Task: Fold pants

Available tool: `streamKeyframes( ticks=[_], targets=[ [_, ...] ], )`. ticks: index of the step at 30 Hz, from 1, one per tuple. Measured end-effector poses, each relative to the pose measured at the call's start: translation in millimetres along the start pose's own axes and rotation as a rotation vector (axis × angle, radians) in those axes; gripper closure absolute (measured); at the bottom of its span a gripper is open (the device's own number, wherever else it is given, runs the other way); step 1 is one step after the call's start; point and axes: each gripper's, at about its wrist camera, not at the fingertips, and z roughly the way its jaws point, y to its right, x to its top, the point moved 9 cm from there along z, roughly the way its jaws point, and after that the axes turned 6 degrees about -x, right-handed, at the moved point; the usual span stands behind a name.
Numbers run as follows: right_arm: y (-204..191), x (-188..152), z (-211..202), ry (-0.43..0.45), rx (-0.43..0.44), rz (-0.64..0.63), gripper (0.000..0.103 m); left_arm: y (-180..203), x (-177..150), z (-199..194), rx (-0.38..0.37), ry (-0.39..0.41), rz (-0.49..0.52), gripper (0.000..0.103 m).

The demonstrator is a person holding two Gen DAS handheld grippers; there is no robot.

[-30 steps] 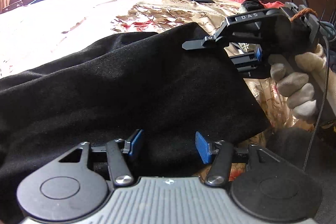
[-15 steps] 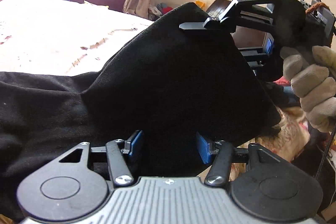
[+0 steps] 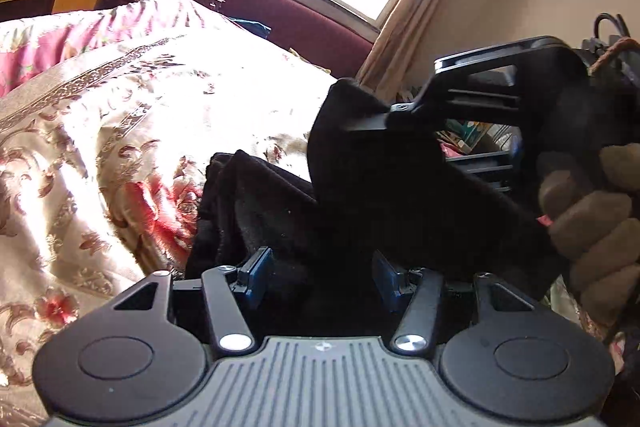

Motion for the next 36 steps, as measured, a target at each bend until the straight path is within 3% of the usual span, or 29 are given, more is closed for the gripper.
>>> streamKeyframes(
  ticks=[2,4,7,10,12,18,21,25,30,36],
  targets=[
    [-4.7,-14.0,24.2,-0.007,-0.039,-0.028,0.083,-7.0,-6.3,-11.6,0.015,0.004,-0.008,0.036],
    [-1.7,-28.2,43.8,-0.022,-0.065,0.001,0.075,-17.0,-9.8,-22.6,0.025,0.006,-0.022,0.036],
    [-3.4,-40.9,41.5,-0.043,-0.013,0.012,0.064,-30.1,-13.7,-27.8,0.053,-0.001,-0.051,0.036],
    [-10.2,-51.4,18.8,-0.081,0.08,-0.026,0.059,-45.0,-20.1,-36.8,0.063,-0.015,-0.102,0.036],
    [-12.7,-56.8,2.0,-0.087,0.099,-0.064,0.059,-47.8,-21.7,-46.6,0.05,-0.011,-0.126,0.036],
    [11.6,-22.0,-33.0,0.086,-0.075,-0.304,0.058,-41.0,-16.6,-60.5,-0.006,-0.009,-0.132,0.036],
    [15.1,6.8,-28.0,0.105,-0.109,-0.426,0.058,-33.9,-10.8,-63.4,-0.073,0.0,-0.185,0.036],
    [-9.6,21.8,-13.8,0.062,-0.062,-0.77,0.058,-23.6,-11.5,-58.8,-0.108,-0.039,-0.198,0.035],
    [-46.5,0.6,13.0,-0.134,0.08,-1.121,0.047,-15.5,-19.7,-41.7,-0.103,-0.101,-0.199,0.035],
    [-67.5,-21.0,50.4,-0.311,0.202,-1.287,0.042,-5.1,-21.6,-18.5,-0.133,-0.155,-0.189,0.034]
  ],
)
